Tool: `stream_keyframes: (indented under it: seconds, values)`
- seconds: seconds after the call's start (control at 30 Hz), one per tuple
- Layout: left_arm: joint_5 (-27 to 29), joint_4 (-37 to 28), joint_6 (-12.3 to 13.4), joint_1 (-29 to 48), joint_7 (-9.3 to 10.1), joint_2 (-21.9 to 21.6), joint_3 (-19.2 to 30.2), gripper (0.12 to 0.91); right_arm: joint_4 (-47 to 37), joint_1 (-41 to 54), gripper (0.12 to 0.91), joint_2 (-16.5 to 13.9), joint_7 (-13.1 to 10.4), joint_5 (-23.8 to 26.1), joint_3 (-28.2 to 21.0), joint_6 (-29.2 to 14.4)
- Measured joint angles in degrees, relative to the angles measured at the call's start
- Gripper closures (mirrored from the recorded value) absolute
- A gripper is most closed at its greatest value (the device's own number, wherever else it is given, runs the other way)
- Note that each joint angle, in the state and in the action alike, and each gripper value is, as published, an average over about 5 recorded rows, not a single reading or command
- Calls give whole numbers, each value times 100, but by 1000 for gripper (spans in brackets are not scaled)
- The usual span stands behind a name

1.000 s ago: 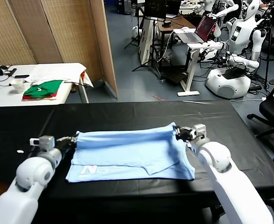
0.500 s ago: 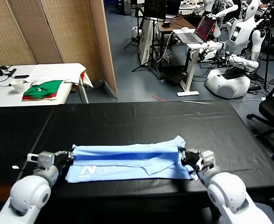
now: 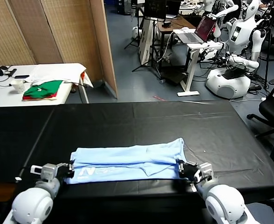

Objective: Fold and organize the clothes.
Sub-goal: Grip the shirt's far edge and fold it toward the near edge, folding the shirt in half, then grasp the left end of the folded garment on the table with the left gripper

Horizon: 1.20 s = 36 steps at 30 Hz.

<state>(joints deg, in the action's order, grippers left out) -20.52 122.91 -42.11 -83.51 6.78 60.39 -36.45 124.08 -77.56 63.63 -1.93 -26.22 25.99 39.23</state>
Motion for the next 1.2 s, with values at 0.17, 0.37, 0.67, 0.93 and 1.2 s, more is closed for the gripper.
stream_keyframes:
  seconds: [0.17, 0.37, 0.67, 0.93, 1.2]
  values:
    - [-416, -169, 291, 261, 60, 46, -1, 258, -292, 310, 150, 207, -173, 50, 19, -259]
    - [-869, -634, 473, 589, 52, 168, 157, 128, -796, 700, 119, 437, -264, 212, -99, -397]
    - [-998, -1114, 479, 901, 16, 266, 346, 123, -1427, 1022, 119, 644, -262, 358, -197, -484]
    - [-932, -1383, 514, 938, -79, 270, 344, 162, -1880, 1222, 289, 862, -181, 586, -294, -603]
    - [-768, -1540, 696, 1043, -123, 374, 363, 528, -2187, 1363, 703, 1021, -253, 642, -302, -797]
